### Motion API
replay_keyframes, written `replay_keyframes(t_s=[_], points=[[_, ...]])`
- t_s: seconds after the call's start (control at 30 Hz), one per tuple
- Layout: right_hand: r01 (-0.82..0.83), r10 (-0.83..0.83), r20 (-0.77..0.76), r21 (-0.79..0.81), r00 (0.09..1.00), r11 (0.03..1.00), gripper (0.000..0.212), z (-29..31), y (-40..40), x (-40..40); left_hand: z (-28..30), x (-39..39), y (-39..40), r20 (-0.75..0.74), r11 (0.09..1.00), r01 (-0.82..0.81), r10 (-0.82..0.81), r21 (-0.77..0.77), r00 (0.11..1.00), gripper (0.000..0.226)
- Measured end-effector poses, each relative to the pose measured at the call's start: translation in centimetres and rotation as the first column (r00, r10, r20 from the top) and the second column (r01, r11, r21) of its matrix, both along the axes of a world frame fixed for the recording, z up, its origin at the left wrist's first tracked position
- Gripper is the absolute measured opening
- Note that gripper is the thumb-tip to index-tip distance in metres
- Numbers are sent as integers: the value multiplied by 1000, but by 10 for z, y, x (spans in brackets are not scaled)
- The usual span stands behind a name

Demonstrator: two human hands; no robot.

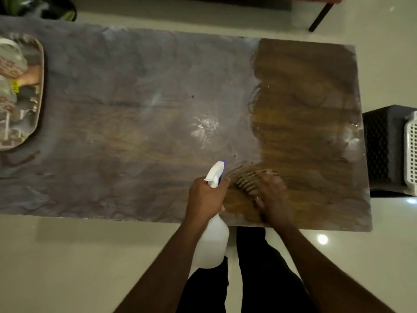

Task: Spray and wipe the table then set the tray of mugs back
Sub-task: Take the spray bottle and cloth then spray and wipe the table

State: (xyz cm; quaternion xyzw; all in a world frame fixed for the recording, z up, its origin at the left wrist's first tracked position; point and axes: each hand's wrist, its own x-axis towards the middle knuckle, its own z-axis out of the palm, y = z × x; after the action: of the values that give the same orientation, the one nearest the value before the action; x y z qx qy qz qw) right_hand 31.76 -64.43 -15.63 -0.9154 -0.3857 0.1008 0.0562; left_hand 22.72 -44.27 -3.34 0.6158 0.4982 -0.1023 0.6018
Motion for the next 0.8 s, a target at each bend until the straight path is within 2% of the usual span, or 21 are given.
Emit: replay_keyframes(t_s=[0.07,0.1,0.13,0.17,0.2,0.27,0.33,0.37,0.43,0.5,0.57,0.63,0.67,0.73,0.8], points=[[370,-370,15,15,929,929,53,4,21,19,2,8,6,31,999,5,-4,-34,999,27],[509,-509,22,29,860,860,52,5,45,21,3,14,8,34,999,30,-29,-43,999,24],[567,-568,16,54,823,822,53,8,71,18,3,20,9,33,998,52,-51,-45,998,25],[539,-542,15,86,840,838,55,11,94,11,3,27,10,25,998,51,-50,-43,998,27],[437,-440,-4,127,898,890,56,14,111,2,2,36,10,16,999,37,-36,-32,999,28],[85,-84,-15,243,996,966,52,15,119,-16,1,53,13,-7,1000,18,-18,1,1000,24],[-208,211,12,250,977,946,48,10,98,-7,2,72,22,-21,1000,28,-28,0,999,25],[-251,255,12,220,967,943,49,6,85,9,1,81,28,-27,1000,28,-28,-14,999,24],[-134,141,-37,144,989,981,59,3,66,47,2,98,41,-50,999,20,-21,-30,999,20],[99,-98,-21,91,995,991,62,-3,72,81,0,112,53,-54,1000,8,-7,6,999,22],[330,-332,10,102,943,939,57,-1,106,101,-2,131,60,-59,999,2,1,50,998,28],[386,-390,-8,150,921,910,53,2,145,100,1,152,63,-45,999,7,-5,48,999,28],[320,-316,-51,145,947,936,55,3,156,95,1,161,63,-51,998,33,-31,45,998,25],[-22,42,-101,194,994,981,55,2,150,81,0,178,63,-79,996,80,-77,40,994,16],[-326,360,-65,297,931,897,52,-2,119,95,-2,188,65,-114,997,68,-63,40,991,24]])
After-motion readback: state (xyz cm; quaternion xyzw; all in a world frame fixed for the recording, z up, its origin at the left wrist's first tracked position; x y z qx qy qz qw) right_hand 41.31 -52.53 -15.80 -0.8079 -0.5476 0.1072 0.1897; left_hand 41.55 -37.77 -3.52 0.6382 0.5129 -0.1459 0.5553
